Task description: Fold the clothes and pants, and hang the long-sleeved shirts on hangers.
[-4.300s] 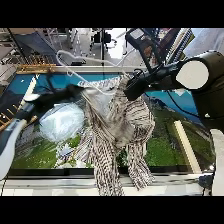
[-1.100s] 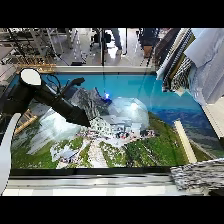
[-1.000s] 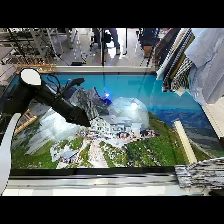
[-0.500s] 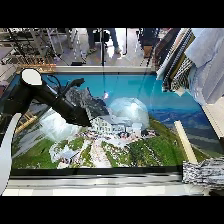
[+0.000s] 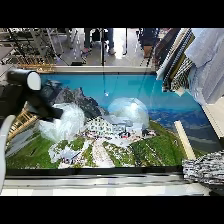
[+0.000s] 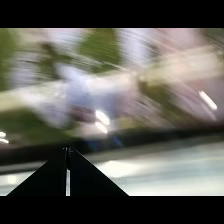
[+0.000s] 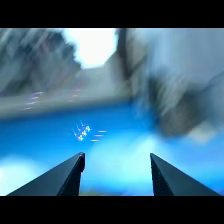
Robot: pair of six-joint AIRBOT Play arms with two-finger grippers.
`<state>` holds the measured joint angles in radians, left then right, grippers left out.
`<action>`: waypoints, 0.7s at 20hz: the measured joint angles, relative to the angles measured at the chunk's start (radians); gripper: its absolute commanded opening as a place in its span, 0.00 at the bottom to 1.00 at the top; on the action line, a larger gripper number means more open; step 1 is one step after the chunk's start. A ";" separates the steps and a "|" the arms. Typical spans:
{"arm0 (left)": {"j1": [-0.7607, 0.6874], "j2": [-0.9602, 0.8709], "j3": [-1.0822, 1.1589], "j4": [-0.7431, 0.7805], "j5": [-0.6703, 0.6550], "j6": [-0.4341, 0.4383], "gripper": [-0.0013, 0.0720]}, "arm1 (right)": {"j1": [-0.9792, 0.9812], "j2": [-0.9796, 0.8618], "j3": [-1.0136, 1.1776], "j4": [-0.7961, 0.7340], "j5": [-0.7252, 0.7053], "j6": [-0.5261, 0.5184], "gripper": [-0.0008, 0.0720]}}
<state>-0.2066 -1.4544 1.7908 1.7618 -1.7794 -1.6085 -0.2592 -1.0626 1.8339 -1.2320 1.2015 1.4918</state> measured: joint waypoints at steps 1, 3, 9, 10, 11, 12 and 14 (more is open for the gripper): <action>0.011 0.032 0.000 0.092 0.048 -0.027 0.04 | 0.105 -0.005 -0.079 0.037 0.047 -0.016 0.64; 0.029 0.100 0.000 0.197 0.160 -0.074 0.04 | 0.308 -0.023 -0.248 0.012 0.023 -0.037 0.54; 0.048 0.208 0.000 0.307 0.312 -0.127 0.04 | 0.575 -0.084 -0.509 -0.279 -0.429 -0.043 0.48; 0.049 0.213 0.000 0.313 0.316 -0.129 0.04 | 0.588 -0.090 -0.523 -0.298 -0.463 -0.042 0.48; 0.049 0.216 0.000 0.316 0.322 -0.133 0.04 | 0.596 -0.093 -0.531 -0.310 -0.494 -0.041 0.48; 0.050 0.219 0.000 0.320 0.323 -0.134 0.04 | 0.603 -0.095 -0.538 -0.321 -0.515 -0.037 0.48; 0.050 0.222 0.000 0.327 0.328 -0.136 0.04 | 0.613 -0.098 -0.547 -0.327 -0.541 -0.037 0.48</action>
<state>-0.1566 -1.2327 1.7912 2.0884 -1.4517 -1.7443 0.3534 -1.1610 1.2869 -1.5585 0.6609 1.4548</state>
